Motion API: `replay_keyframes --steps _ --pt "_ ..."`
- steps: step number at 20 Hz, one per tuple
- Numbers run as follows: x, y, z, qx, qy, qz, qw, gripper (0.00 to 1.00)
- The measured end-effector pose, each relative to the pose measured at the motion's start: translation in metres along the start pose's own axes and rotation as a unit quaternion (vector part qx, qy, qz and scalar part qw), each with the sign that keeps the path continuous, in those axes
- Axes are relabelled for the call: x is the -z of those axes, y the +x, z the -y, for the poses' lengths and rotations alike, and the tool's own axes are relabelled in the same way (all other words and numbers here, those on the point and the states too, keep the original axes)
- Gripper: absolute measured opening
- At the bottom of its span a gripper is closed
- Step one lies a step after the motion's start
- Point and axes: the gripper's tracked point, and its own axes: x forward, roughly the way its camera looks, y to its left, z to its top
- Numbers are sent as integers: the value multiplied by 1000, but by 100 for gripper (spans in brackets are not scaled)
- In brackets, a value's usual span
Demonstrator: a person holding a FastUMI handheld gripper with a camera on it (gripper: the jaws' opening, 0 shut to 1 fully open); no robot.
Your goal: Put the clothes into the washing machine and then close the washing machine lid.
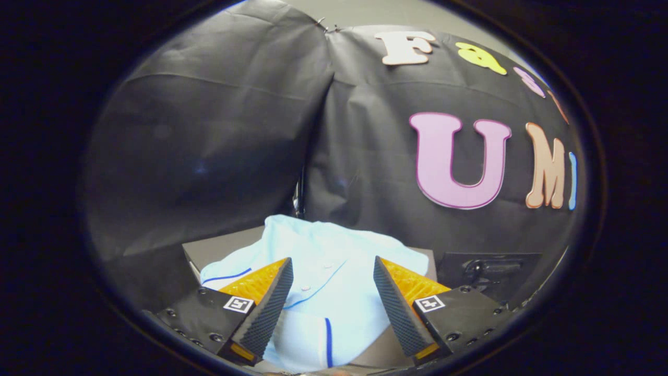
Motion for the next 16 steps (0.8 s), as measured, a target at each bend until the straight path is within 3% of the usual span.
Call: replay_keyframes --steps 4,8,11,15,16 --pt "32 15 0 3 0 -56 998 97" --pt "37 21 0 -8 50 -51 997 97" --pt "32 16 -6 -20 48 -47 998 68" --pt "36 7 -3 -3 65 -60 996 29" --pt "35 5 -1 6 67 -60 996 29"
